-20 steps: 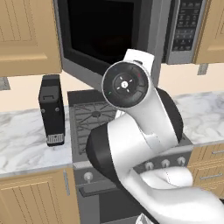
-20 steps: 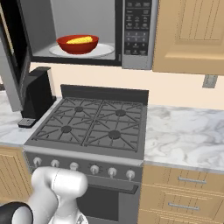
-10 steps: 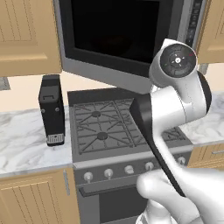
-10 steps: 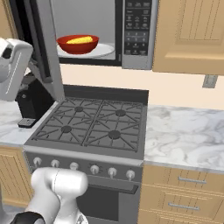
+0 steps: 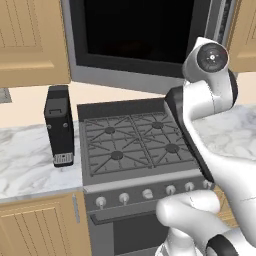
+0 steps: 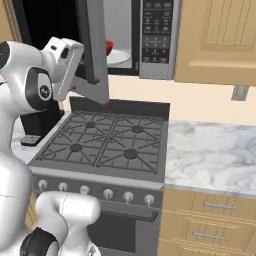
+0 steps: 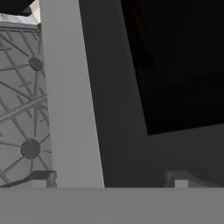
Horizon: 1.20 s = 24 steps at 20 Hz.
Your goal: Pick the corn from the sink and place it in the bowl. Then pick the bowl and place it in the microwave. Then close the microwave door and press the start button.
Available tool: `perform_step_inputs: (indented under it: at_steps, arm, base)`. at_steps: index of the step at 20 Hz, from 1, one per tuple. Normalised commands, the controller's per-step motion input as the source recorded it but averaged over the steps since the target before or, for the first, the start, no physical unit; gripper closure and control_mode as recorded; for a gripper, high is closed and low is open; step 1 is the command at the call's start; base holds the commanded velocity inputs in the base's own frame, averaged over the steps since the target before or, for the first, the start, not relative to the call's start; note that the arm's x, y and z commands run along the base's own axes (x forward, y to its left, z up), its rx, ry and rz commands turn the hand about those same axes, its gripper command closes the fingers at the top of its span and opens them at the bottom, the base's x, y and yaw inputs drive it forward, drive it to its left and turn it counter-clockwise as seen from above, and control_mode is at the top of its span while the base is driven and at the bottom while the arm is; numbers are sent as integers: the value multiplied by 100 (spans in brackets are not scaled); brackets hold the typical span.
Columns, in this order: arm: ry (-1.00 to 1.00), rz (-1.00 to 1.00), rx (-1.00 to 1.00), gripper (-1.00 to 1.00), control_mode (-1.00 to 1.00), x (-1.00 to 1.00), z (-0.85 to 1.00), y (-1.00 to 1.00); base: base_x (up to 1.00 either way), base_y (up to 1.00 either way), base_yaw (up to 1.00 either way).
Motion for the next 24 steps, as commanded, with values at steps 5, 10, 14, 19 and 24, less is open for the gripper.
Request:
perform_step_inputs:
  at_steps: [5, 10, 14, 19, 24]
  arm:
    - [0, 0, 0, -100, -100, 83, 14, -45]
    - [0, 1, 0, -100, -100, 78, 1, -16]
    - [0, 4, 0, -100, -100, 76, 0, -1]
    - [0, 4, 0, -100, -100, 97, -1, -19]
    - [6, 7, 1, -100, -100, 83, -3, -25]
  base:
    - [0, 0, 0]
    - [0, 0, 0]
    - [0, 0, 0]
    - [0, 0, 0]
    - [0, 0, 0]
